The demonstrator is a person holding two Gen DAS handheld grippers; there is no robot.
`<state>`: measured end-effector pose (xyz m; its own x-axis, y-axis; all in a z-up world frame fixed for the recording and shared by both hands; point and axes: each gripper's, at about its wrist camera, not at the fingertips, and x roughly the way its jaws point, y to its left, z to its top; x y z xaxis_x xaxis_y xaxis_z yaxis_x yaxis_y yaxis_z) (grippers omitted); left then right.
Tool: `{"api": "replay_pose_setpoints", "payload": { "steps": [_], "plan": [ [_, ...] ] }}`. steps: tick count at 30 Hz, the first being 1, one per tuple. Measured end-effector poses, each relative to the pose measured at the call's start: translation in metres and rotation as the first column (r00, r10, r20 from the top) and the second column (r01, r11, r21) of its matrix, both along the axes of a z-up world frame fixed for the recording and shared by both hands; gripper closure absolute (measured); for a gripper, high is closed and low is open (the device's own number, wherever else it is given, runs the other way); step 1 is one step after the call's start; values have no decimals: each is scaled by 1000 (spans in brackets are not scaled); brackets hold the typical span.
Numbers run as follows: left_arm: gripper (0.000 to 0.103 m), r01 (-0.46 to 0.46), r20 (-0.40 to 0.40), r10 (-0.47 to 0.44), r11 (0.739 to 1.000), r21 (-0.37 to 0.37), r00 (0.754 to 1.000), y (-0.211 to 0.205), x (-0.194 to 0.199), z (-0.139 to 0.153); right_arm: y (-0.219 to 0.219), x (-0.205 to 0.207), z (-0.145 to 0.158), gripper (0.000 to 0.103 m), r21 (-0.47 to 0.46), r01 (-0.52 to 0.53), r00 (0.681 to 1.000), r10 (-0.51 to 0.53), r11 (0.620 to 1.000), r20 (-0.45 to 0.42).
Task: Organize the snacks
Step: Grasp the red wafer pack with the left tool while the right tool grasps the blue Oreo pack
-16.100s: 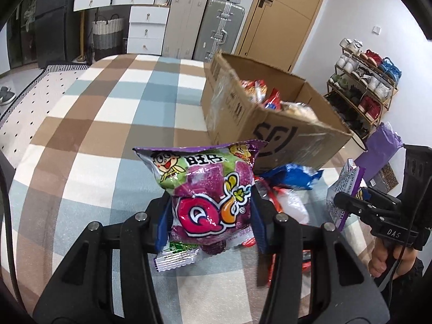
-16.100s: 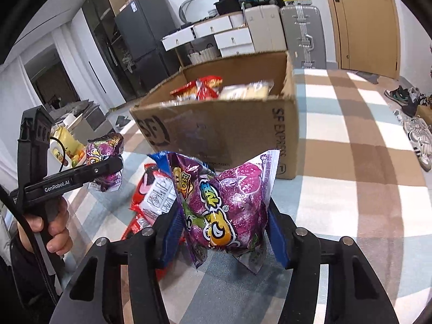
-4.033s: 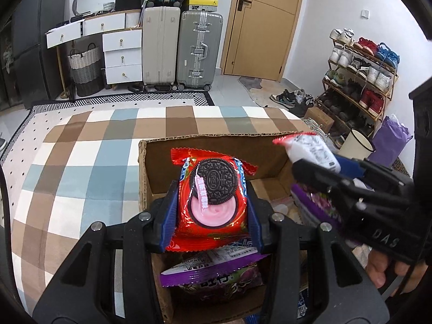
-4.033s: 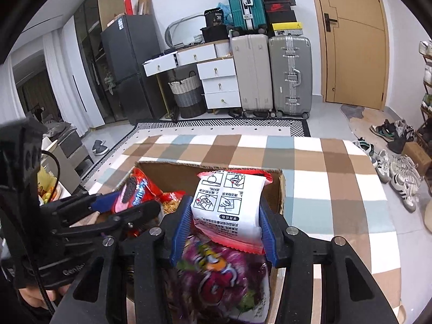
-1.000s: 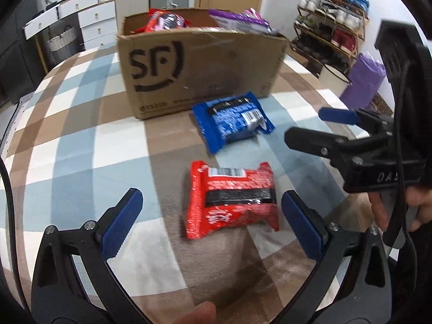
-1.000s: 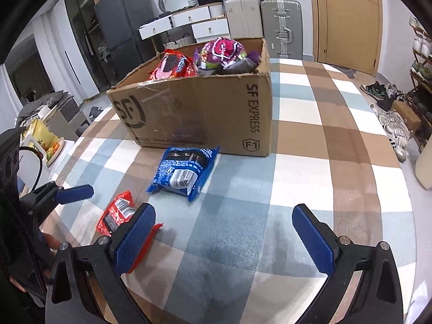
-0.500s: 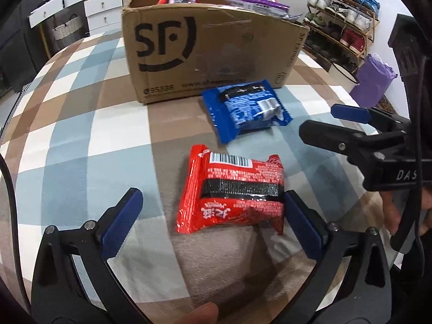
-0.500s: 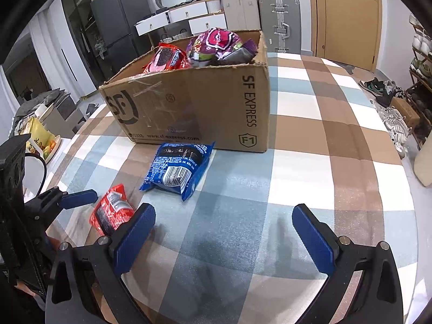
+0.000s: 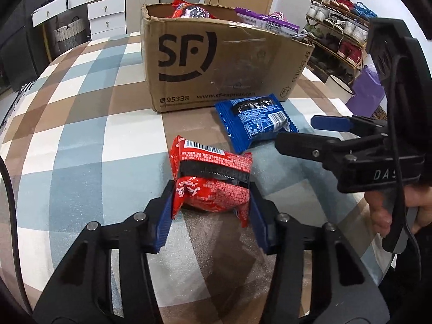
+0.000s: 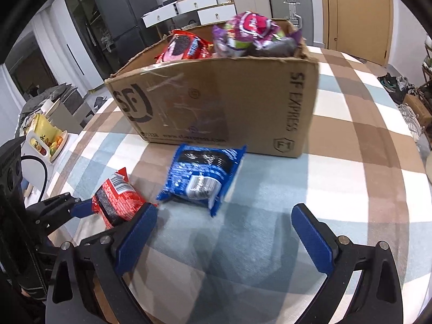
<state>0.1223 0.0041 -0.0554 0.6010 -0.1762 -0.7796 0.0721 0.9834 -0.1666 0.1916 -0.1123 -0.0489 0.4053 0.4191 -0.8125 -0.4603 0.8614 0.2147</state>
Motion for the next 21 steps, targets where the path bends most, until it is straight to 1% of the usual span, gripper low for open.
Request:
{"api": "replay_pose_setpoints", "payload": {
  "steps": [6,8,10,15,17,19,21],
  "plan": [
    [56,-20,9,20,1000,-19,1000,9,-1,-1,15,5,2,2,-4,-12,1000,12,1000,11],
    [56,-29,10,29,999,-26,1000,12,-2,-1,20,7,2,4,-6,-19,1000,19,1000,17],
    [56,-45,10,46,998,-31,999,17,-2,-1,27,9,2,13,-18,-28,999,29,999,20],
    [56,-75,11,75,997,-30,997,25,-3,-2,38,13,-4,19,-32,-33,999,33,999,19],
    [57,-91,13,92,996,-23,996,28,-3,-2,42,15,-6,19,-29,-34,999,34,999,19],
    [57,-109,14,109,994,-17,994,30,-4,-2,46,17,-8,24,-35,-41,999,42,999,24],
    [57,-128,15,128,992,-17,992,33,-4,-2,51,16,-9,26,-49,-47,998,49,998,37]
  ]
}}
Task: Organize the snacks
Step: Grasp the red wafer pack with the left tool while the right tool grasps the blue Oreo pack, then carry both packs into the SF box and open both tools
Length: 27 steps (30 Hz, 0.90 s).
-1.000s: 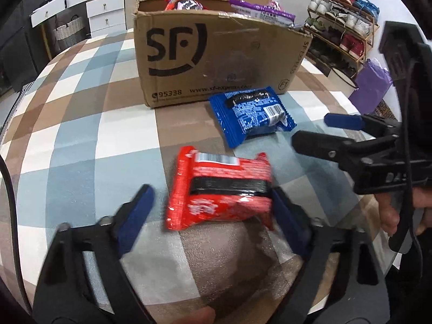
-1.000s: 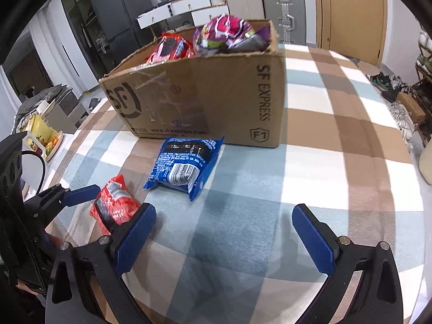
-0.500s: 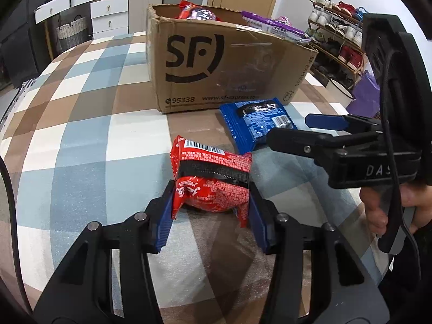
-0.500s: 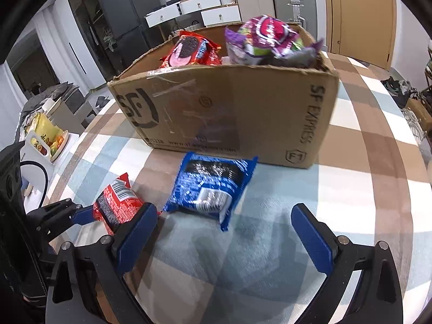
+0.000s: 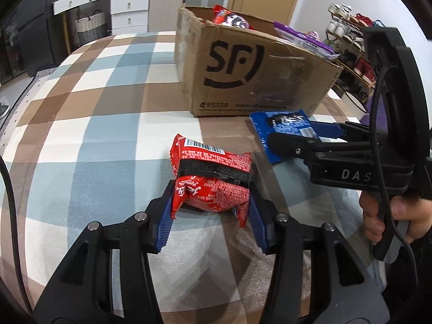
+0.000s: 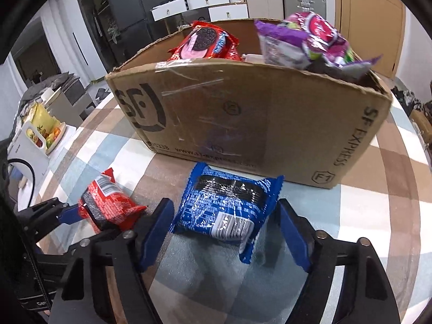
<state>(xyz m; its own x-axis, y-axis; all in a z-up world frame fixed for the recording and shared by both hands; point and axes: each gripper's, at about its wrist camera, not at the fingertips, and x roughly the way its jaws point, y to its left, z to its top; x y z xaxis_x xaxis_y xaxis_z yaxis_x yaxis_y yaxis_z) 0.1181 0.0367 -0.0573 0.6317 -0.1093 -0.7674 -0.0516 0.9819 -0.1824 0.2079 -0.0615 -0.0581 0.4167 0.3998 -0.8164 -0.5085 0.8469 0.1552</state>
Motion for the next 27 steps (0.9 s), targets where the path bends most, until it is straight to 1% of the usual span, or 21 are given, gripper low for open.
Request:
{"api": "replay_pose_setpoints", "payload": {
  "steps": [2,6,12,16,21,27],
  "plan": [
    [57,-16,-1,16,1000,2,1000,2,0,0,3,-1,-1,29,-6,-4,1000,4,1000,9],
    [57,-46,0,46,999,-3,999,8,-3,0,5,-1,-1,39,-21,-8,1000,9,1000,27],
    [57,-62,0,62,998,-13,998,12,-3,0,-3,-3,2,50,3,-19,1000,19,1000,21],
    [57,-65,6,65,998,-18,998,15,-2,1,-5,-7,4,53,-1,-36,999,36,999,27],
    [57,-69,17,69,997,-25,997,17,-1,4,-11,-14,7,53,11,-43,998,43,999,38],
    [57,-67,46,68,997,-27,997,18,2,15,-25,-22,19,53,42,-42,997,40,998,59]
  ]
}}
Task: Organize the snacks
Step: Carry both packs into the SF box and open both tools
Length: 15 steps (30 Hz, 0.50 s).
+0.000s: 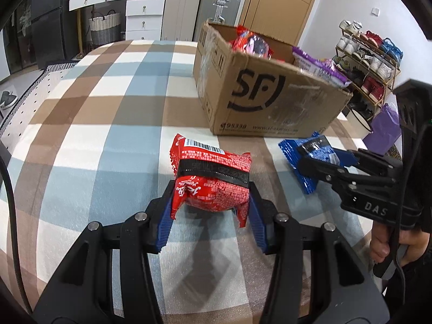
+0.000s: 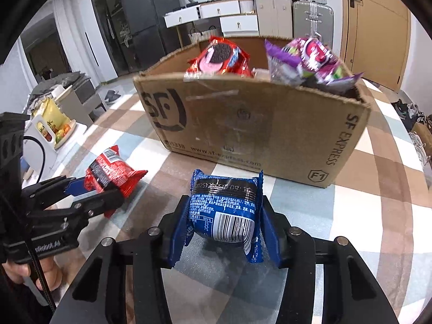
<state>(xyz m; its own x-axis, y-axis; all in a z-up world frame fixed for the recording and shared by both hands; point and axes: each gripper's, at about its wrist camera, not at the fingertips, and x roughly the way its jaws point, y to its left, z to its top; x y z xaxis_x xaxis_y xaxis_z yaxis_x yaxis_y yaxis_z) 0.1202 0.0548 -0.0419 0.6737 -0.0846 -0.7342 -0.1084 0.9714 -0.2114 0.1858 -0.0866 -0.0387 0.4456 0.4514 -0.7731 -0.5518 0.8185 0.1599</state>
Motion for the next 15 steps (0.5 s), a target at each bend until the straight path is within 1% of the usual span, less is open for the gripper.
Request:
{"api": "replay_pose_setpoints", "payload": {
  "steps": [8,15],
  "plan": [
    [57,21,57,-21,1000,12,998,-8,6,27,-20,-9,28,53,48,10,999,-13,999,53],
    [57,34,110,-38,999,40,993,-16,11,54,-37,-12,55,53,87,23,994,-31,996,102]
  ]
}}
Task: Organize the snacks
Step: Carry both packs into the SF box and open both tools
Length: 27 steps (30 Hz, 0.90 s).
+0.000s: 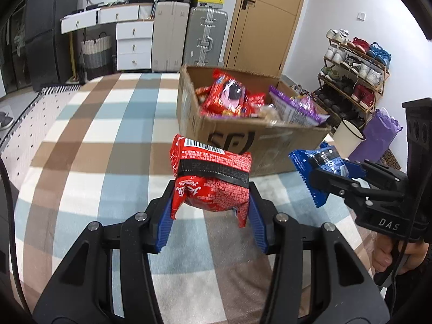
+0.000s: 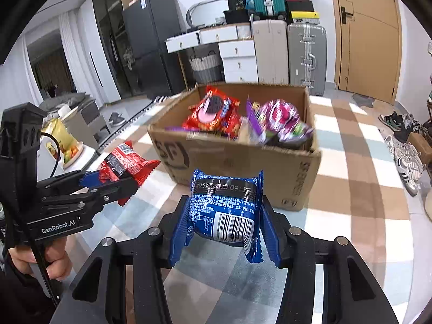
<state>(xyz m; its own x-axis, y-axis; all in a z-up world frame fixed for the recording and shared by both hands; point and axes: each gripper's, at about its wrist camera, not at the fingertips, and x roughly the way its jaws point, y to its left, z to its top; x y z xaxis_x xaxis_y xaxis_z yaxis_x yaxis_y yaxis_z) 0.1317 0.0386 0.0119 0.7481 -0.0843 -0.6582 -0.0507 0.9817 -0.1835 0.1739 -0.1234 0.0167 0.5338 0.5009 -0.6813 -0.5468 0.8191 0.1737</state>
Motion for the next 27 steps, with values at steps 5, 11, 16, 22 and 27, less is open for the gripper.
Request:
{"api": "replay_pose_setpoints", "payload": {
  "steps": [5,11,16,22,27],
  "plan": [
    [57,13,29,-13,1000,15,999,-3,4,15,-14,1,18,53,13,30,999,-30,999,41],
    [57,30,74,-31,999,26,997,-5,14,37,-23,7,45,53,49,54,995,-58,997,85],
    [57,36,113,-40,999,34,993,-7,25,58,-23,11,65,53,60,61,991,-67,996,118],
    [57,42,149,-47,998,42,988,-10,36,81,-21,18,85,53,71,56,986,-66,996,153],
    [57,44,174,-53,997,56,983,-16,46,98,-17,33,94,53,86,52,983,-66,995,169]
  ]
}}
